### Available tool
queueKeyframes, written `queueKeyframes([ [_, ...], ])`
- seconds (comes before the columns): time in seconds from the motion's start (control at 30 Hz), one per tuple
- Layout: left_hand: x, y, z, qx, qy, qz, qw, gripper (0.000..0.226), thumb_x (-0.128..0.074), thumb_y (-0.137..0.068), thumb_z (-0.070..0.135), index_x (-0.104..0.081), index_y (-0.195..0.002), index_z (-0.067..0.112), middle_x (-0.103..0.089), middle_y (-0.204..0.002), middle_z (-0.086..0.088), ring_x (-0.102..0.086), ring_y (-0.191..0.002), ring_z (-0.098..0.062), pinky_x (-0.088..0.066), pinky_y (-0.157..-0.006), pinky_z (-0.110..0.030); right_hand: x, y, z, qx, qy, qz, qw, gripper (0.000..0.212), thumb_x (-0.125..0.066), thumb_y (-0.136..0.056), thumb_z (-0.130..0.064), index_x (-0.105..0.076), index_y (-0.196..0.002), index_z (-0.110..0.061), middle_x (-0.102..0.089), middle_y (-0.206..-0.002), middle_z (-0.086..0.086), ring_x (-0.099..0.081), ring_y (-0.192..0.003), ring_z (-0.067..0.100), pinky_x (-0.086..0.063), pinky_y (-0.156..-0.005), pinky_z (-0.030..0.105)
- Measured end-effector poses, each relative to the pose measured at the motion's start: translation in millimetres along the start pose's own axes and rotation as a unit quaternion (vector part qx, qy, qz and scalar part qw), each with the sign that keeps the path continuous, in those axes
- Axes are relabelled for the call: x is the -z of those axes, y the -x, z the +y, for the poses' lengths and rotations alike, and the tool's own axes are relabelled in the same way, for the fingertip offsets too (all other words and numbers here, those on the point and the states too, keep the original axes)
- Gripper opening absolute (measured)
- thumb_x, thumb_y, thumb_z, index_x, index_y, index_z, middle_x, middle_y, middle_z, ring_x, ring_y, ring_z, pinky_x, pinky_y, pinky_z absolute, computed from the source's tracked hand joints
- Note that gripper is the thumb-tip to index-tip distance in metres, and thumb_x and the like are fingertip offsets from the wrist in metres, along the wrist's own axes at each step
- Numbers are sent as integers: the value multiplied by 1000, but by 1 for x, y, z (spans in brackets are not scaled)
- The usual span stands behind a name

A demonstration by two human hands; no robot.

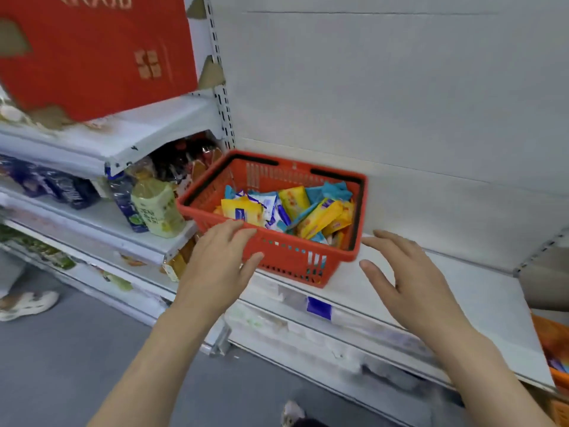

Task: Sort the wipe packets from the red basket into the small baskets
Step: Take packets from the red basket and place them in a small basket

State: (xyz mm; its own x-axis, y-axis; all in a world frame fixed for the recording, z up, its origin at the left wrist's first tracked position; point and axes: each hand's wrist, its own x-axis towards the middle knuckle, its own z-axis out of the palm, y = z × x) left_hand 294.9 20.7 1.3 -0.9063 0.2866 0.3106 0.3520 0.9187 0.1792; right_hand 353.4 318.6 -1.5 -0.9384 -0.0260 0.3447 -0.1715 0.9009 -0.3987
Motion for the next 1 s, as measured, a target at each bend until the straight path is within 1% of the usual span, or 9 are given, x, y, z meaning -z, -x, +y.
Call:
queueKeyframes([
  [0.1,-7,-53,-29,-1,6,-33,999,52,-44,-90,51,-61,-124,16,-58,-128,-8,-55,-116,-31,-48,-95,-44,-12,-64,-9,14,-12,11,1000,40,-52,-92,-43,-64,-124,-24,-60,-132,-1,-54,-119,20,-40,-93,26],
  [0.2,-21,-92,-52,6,10,-43,999,46,-51,-87,45,-62,-121,16,-59,-127,-8,-57,-113,-31,-49,-95,-42,-36,-110,-14,7,-21,-3,1000,37,-60,-91,-35,-66,-123,-18,-61,-132,4,-57,-119,26,-40,-98,29],
  [0.33,-47,-133,-78,-13,34,-65,997,53,-43,-83,48,-68,-113,12,-65,-117,-13,-63,-103,-37,-52,-89,-43,-68,-150,-18,-9,-13,-38,999,38,-56,-95,-39,-63,-128,-23,-56,-137,-1,-51,-126,20,-36,-100,26],
  [0.5,-80,-180,-113,-54,47,-95,993,46,-56,-87,45,-65,-119,13,-62,-123,-10,-59,-111,-32,-47,-96,-41,-101,-181,-24,-60,6,-54,997,35,-62,-94,-31,-62,-128,-22,-59,-134,2,-53,-125,23,-43,-101,35],
  [0.6,-97,-213,-135,-85,58,-130,986,43,-61,-91,41,-60,-126,16,-58,-128,-6,-54,-119,-27,-41,-101,-38,-126,-201,-31,-108,18,-81,991,36,-63,-93,-32,-63,-126,-18,-62,-129,4,-55,-122,24,-42,-100,32],
  [0.7,-111,-241,-153,-84,76,-184,976,50,-58,-92,46,-54,-135,20,-52,-136,-1,-44,-127,-23,-34,-106,-34,-153,-227,-41,-149,24,-149,977,42,-64,-93,-37,-60,-130,-19,-60,-131,2,-53,-123,22,-42,-96,31],
  [0.77,-118,-255,-164,-83,80,-220,969,55,-57,-91,50,-51,-137,21,-50,-138,0,-42,-129,-22,-34,-107,-34,-168,-242,-41,-154,62,-237,957,53,-65,-91,-41,-51,-140,-27,-49,-144,0,-42,-134,22,-40,-105,33],
  [0.9,-127,-270,-173,-74,107,-268,955,61,-57,-90,54,-47,-141,22,-48,-142,1,-40,-132,-20,-33,-108,-34,-177,-259,-31,-157,161,-431,874,84,-73,-80,-50,-29,-151,-37,-18,-162,-4,-8,-150,24,-22,-120,43],
  [1.0,-132,-276,-171,-73,120,-295,945,65,-58,-89,54,-44,-143,21,-46,-145,0,-39,-134,-21,-33,-110,-35,-187,-261,-27,-122,226,-439,861,70,-69,-85,-38,-37,-147,-40,-31,-156,-4,-19,-147,23,-30,-115,41],
])
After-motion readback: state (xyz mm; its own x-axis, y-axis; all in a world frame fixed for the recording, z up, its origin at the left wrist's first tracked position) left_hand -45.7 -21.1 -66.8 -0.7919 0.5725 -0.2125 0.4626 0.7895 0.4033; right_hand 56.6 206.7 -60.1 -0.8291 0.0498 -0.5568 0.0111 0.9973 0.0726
